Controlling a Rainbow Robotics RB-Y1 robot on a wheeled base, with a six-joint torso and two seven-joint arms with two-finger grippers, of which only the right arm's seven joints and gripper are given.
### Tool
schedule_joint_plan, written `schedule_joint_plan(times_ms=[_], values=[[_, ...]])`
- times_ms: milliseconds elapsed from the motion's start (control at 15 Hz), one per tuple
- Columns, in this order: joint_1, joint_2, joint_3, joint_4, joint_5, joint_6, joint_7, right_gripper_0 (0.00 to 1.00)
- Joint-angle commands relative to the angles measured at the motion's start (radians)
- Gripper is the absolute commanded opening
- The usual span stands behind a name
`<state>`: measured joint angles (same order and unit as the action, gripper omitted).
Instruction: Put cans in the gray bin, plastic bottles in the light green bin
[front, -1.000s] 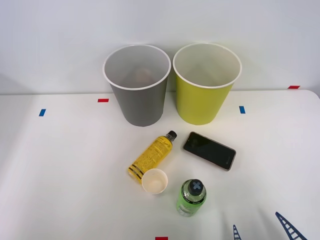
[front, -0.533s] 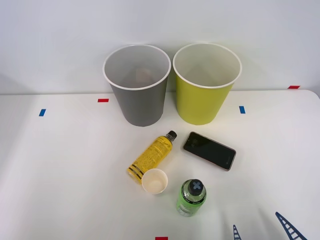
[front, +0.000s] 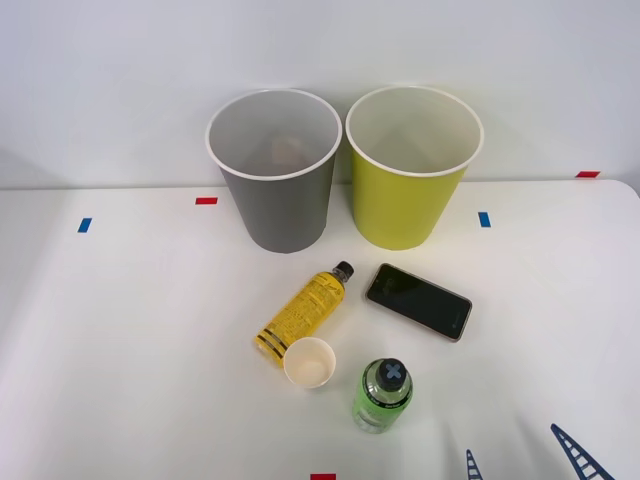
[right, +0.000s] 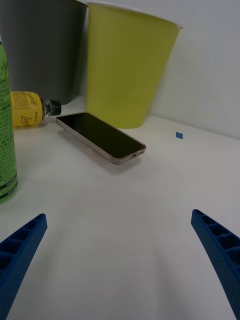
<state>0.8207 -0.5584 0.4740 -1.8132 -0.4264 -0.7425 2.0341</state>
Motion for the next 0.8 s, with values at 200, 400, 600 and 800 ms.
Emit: schedule_joint_plan(times_ms=[200,400,600,800], values=[[0.0,0.0,0.0,0.0,0.0,0.0,0.0,1.0],[0.0,0.0,0.0,0.0,0.0,0.0,0.0,1.0],[0.0,0.0,0.0,0.0,0.0,0.0,0.0,1.0],[0.0,0.0,0.0,0.0,0.0,0.0,0.0,1.0]])
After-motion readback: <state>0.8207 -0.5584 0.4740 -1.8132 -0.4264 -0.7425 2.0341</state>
